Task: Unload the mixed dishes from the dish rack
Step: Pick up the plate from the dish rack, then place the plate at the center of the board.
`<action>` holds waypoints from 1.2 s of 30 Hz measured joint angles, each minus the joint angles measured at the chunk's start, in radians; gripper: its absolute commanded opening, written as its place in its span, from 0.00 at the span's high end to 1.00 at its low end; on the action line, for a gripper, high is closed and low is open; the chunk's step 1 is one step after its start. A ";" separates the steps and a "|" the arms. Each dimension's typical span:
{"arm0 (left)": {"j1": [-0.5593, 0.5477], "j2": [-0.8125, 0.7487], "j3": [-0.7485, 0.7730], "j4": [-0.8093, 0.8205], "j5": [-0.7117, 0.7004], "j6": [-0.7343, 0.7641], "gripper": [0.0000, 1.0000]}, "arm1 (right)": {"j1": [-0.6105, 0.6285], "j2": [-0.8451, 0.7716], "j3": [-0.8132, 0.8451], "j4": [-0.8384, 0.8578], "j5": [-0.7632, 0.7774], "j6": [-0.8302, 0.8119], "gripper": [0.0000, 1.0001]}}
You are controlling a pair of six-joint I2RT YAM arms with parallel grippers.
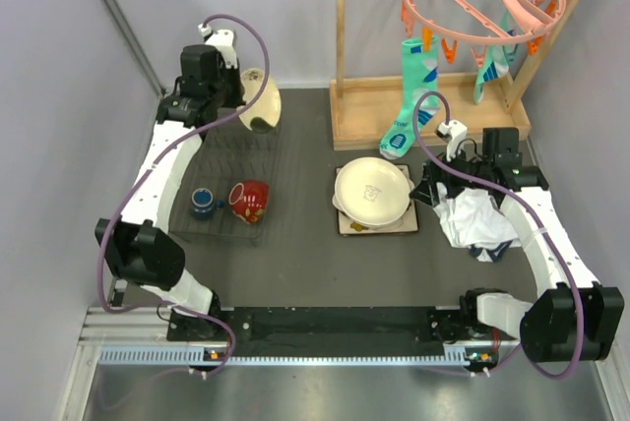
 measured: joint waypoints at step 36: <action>-0.303 0.315 -0.029 0.114 0.623 -0.344 1.00 | -0.011 0.000 0.000 0.000 0.006 0.000 0.07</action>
